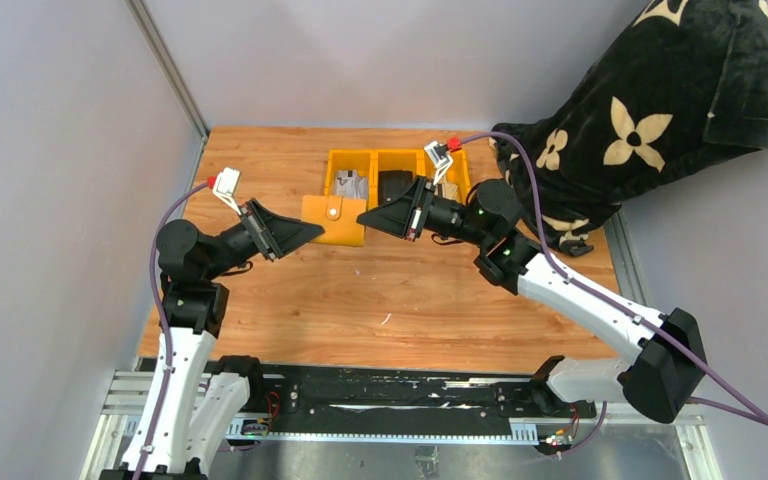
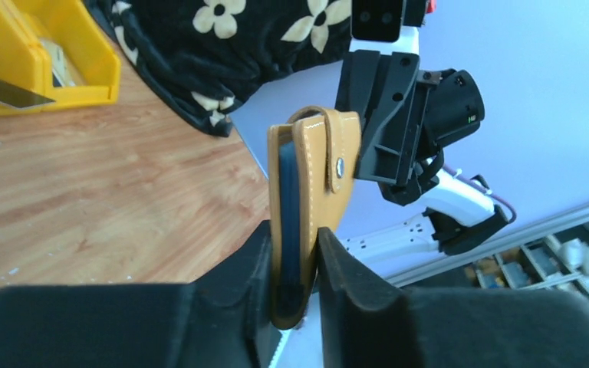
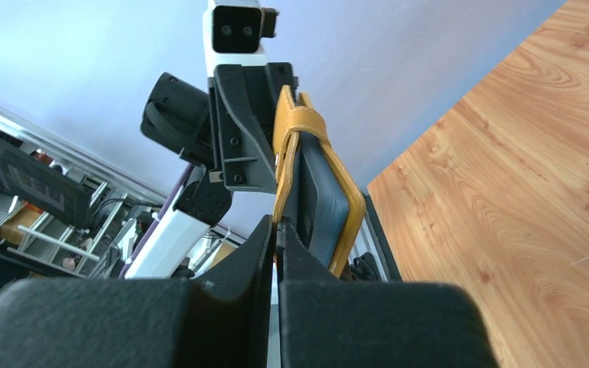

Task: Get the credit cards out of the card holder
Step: Open the card holder at the center of the board.

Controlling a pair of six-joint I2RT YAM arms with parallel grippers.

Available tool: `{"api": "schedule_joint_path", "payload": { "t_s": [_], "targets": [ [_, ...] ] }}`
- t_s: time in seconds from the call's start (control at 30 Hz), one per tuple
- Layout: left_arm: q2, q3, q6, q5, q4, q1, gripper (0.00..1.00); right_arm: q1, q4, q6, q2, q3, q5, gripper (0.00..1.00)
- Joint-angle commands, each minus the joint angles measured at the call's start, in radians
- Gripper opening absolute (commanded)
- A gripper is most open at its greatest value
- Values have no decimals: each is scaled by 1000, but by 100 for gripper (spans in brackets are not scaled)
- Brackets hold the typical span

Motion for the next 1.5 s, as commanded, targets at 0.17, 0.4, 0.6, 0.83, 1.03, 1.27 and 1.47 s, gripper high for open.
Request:
{"api": "schedule_joint_path", "payload": {
  "t_s": [0.17,0.4,0.6,0.83,1.03,1.27,1.47],
  "targets": [
    [-17,83,217,-15,-113,-5,4,7,-388,-279,-12,80,30,48],
    [-3,212,772,46,-545,-5,0,8,-697,-600,8,225,22,81],
    [38,318,1115,138,-854,-5,0,29,-723,-745,36,303,-174,83],
    [49,346,1201,162,-922,-6,0,78,-731,-834,56,327,-284,85],
    [56,349,1171,223,-922,-8,0,96,-730,-856,116,355,-296,86],
    [38,368,1151,272,-922,-8,0,96,-723,-886,151,359,-234,88],
    [37,377,1133,281,-922,-8,0,96,-638,-812,174,356,-308,74]
  ]
}}
